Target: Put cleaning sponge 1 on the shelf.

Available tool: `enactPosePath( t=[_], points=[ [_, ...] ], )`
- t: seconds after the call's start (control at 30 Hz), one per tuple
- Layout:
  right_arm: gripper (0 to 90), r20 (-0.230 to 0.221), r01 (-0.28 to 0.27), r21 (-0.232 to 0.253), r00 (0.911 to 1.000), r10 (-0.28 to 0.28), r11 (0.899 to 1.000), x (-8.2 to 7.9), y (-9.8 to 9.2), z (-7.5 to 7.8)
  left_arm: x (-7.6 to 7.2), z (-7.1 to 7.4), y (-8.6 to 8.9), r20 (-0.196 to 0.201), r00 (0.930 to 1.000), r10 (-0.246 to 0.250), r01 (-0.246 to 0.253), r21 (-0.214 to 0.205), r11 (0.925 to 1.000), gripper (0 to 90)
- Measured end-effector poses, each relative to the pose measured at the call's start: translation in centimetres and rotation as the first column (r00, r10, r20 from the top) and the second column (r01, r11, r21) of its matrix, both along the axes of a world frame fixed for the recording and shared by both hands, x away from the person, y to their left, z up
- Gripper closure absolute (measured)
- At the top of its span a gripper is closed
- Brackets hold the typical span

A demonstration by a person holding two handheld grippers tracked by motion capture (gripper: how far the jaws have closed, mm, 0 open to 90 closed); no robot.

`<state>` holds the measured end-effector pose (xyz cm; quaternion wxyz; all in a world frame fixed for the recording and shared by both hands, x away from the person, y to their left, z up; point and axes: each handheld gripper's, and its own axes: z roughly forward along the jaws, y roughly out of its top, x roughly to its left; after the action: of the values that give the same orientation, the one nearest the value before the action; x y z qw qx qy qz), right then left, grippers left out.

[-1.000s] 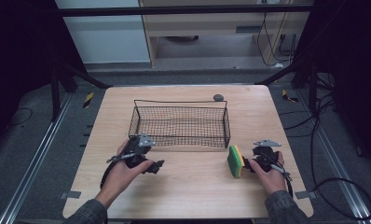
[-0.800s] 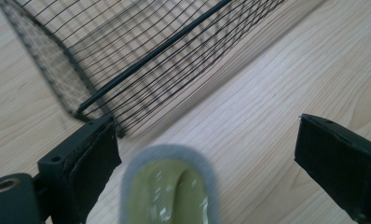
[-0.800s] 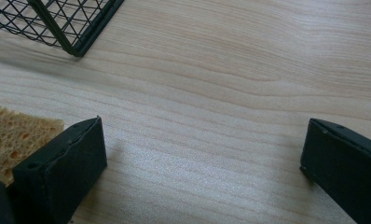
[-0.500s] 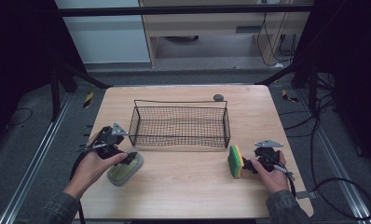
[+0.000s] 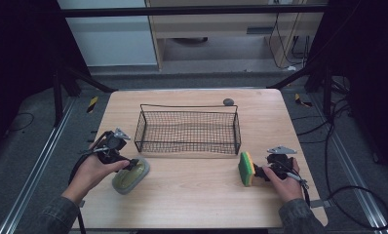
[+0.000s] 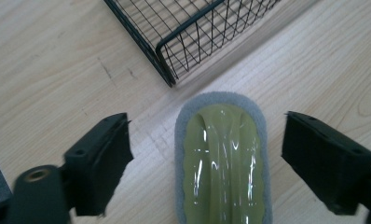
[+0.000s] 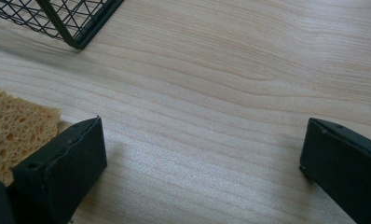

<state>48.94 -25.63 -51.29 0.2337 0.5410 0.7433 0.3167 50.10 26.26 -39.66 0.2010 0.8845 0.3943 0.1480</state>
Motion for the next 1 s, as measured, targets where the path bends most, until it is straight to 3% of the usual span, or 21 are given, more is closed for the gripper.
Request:
enactPosePath(
  t=[0.2, 0.3, 0.5, 1.0],
  points=[
    [0.7, 0.000, 0.004, 0.001, 1.0000, -0.004, 1.000, -0.1, 0.0, 0.0, 0.0, -0.6, -0.2, -0.068, 0.9975, -0.018, 0.019, 0.013, 0.9997, 34.4],
    [0.7, 0.000, 0.005, 0.001, 1.0000, -0.005, 1.000, -0.1, 0.0, 0.0, 0.0, -1.4, -0.7, -0.109, 0.9937, -0.024, 0.032, 0.066, 0.9973, 40.2],
    [0.7, 0.000, 0.006, 0.003, 1.0000, -0.006, 1.000, -0.1, 0.1, 0.0, 0.3, -2.6, -0.7, -0.162, 0.9867, -0.011, 0.023, 0.073, 0.9971, 50.7],
    [0.7, -0.001, 0.009, 0.003, 1.0000, -0.009, 1.000, -0.1, 0.1, 0.0, 1.2, -3.6, -1.0, -0.213, 0.9769, -0.007, 0.024, 0.075, 0.9969, 67.8]
  ],
)
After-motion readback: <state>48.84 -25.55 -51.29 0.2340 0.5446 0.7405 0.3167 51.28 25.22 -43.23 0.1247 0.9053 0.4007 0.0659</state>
